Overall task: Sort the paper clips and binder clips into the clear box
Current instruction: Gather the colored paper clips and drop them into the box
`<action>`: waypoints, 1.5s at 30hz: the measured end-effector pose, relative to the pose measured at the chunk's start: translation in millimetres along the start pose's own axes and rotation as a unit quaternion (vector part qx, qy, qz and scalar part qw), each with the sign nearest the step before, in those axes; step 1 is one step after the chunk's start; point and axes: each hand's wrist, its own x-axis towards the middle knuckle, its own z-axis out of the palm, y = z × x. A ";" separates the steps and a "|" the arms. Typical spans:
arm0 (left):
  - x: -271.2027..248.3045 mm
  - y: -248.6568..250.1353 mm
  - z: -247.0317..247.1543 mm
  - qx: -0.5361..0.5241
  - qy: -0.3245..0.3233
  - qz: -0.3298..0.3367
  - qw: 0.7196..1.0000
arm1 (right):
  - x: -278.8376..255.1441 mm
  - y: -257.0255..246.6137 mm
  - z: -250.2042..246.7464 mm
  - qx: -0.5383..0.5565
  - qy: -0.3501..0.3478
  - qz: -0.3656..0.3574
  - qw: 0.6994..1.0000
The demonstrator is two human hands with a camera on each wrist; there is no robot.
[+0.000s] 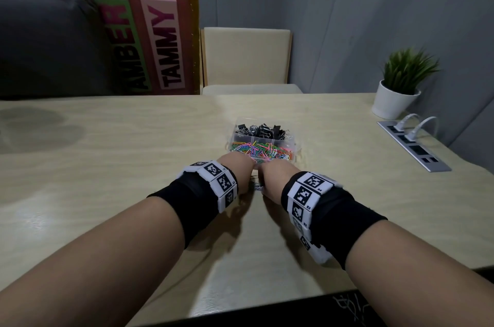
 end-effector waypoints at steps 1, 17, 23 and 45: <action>-0.7 -1.2 -0.7 0.006 0.001 -0.001 1.000 | 0.9 0.3 0.2 0.007 -0.001 0.010 1.000; -9.6 -39.2 -40.4 -0.143 0.142 -0.035 0.979 | 1.3 20.9 -28.2 0.244 0.128 0.075 0.958; 17.4 -44.3 -42.3 -0.193 0.235 -0.081 0.949 | 20.4 34.5 -38.7 0.283 0.196 0.124 0.930; -1.5 -40.3 1.8 -0.019 -0.069 -0.087 0.994 | 10.1 -8.3 1.3 0.043 -0.045 0.018 0.998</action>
